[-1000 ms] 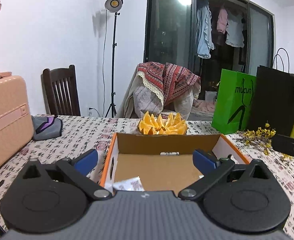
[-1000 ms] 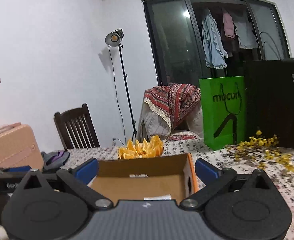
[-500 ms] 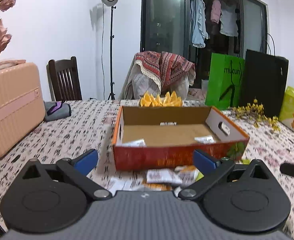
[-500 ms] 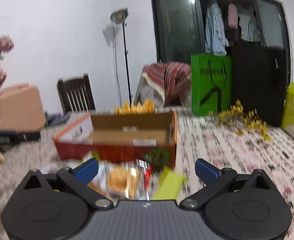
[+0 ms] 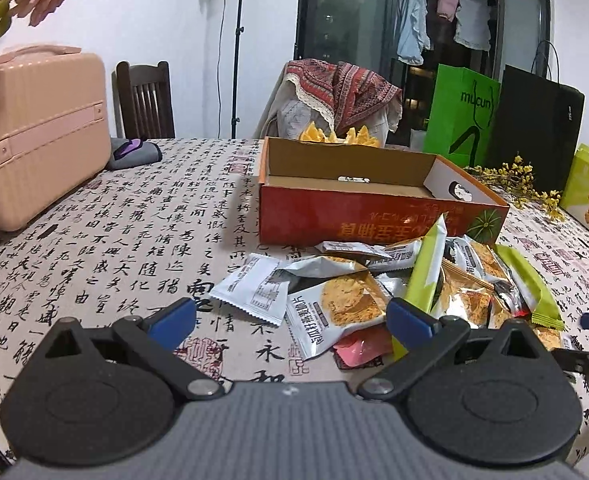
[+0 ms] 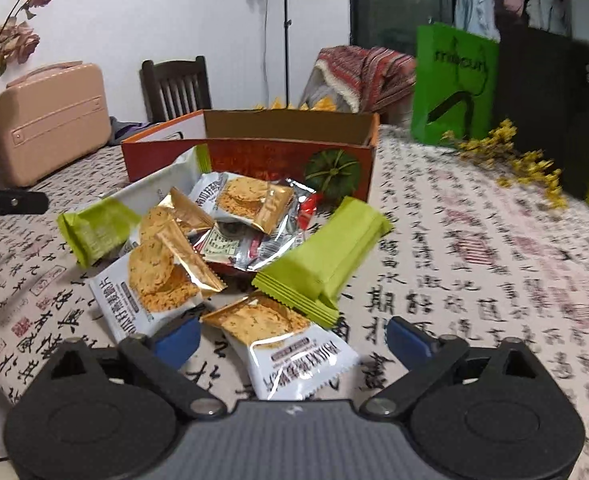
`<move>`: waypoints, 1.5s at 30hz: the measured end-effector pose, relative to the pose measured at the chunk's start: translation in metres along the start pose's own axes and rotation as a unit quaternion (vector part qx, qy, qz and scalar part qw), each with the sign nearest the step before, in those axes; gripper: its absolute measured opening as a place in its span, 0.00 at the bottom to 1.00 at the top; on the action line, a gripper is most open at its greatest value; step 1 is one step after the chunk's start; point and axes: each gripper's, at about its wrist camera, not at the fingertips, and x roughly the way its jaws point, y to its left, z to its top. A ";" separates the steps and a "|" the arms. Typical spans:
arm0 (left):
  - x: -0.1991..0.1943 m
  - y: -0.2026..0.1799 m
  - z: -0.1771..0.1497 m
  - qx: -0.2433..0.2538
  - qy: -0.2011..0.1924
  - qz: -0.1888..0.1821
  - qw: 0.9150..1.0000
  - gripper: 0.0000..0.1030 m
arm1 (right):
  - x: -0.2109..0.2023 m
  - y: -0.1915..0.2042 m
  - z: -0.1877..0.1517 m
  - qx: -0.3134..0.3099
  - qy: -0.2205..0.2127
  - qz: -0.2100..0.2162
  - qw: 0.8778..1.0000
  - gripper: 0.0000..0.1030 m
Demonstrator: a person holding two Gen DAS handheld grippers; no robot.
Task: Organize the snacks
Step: 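Move both grippers back to the snack pile and grasp a cracker packet with the right, then grasp a white packet edge with the left gripper while the right holds its packet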
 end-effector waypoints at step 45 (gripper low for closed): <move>0.018 -0.145 -0.028 0.105 0.052 -0.073 0.990 1.00 | -0.058 -0.026 -0.025 0.053 -0.088 0.006 0.995 0.41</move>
